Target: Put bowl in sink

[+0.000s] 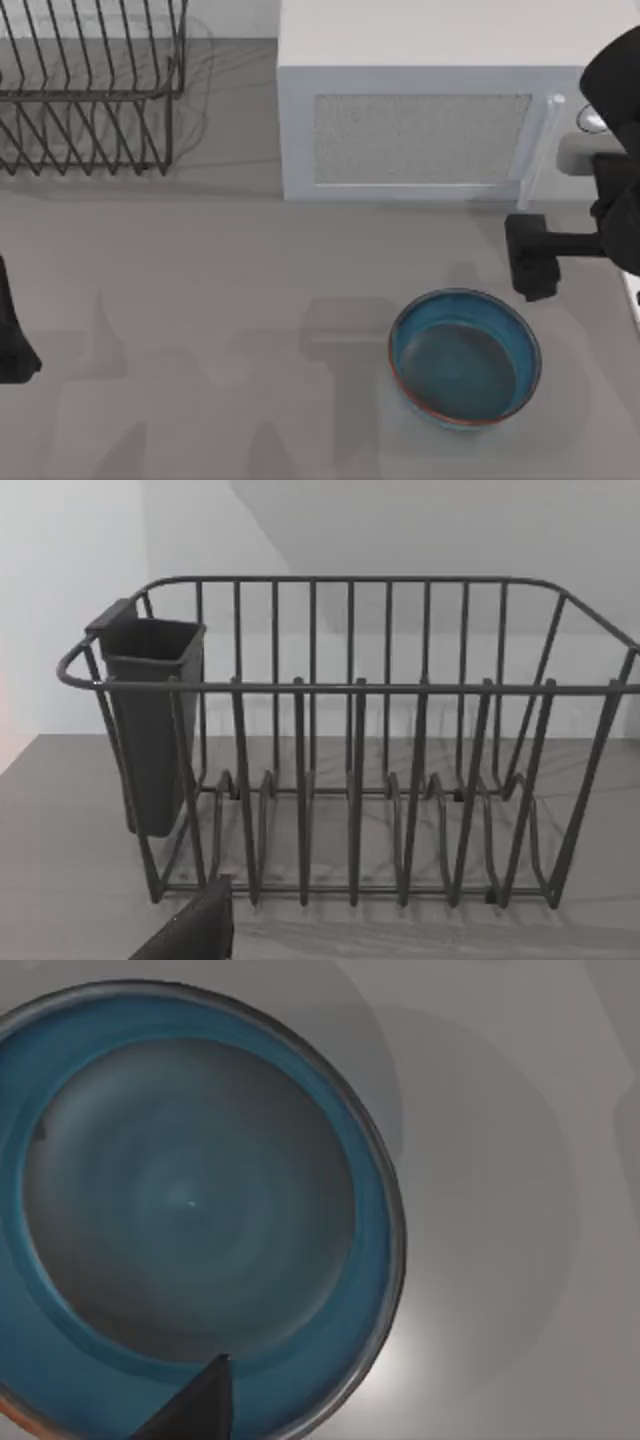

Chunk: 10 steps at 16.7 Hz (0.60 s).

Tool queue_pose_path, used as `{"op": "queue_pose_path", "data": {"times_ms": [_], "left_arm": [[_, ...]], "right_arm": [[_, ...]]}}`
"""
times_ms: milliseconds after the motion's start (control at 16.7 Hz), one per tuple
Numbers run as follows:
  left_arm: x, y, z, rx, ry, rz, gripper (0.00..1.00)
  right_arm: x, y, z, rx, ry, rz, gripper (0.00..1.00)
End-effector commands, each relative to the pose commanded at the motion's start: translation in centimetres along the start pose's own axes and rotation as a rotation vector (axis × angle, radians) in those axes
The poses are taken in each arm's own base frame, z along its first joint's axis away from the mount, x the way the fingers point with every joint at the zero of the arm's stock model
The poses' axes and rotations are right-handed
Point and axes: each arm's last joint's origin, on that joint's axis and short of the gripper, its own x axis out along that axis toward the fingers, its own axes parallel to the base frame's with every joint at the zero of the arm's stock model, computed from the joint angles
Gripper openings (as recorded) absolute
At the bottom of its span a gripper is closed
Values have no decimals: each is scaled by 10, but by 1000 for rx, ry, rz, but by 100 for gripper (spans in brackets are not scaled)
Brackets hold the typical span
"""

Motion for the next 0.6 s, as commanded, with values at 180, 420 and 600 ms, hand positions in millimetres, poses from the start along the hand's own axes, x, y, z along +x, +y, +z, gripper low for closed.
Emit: {"op": "queue_pose_path", "data": {"times_ms": [180, 420, 600], "left_arm": [[0, 0, 0, 0, 0, 0, 100], [0, 0, 0, 0, 0, 0, 100], [0, 0, 0, 0, 0, 0, 100]], "right_arm": [[11, 19, 12, 3, 116, -54, 100], [14, 25, 15, 4, 150, -72, 100], [13, 24, 15, 8, 148, -71, 100]]}}
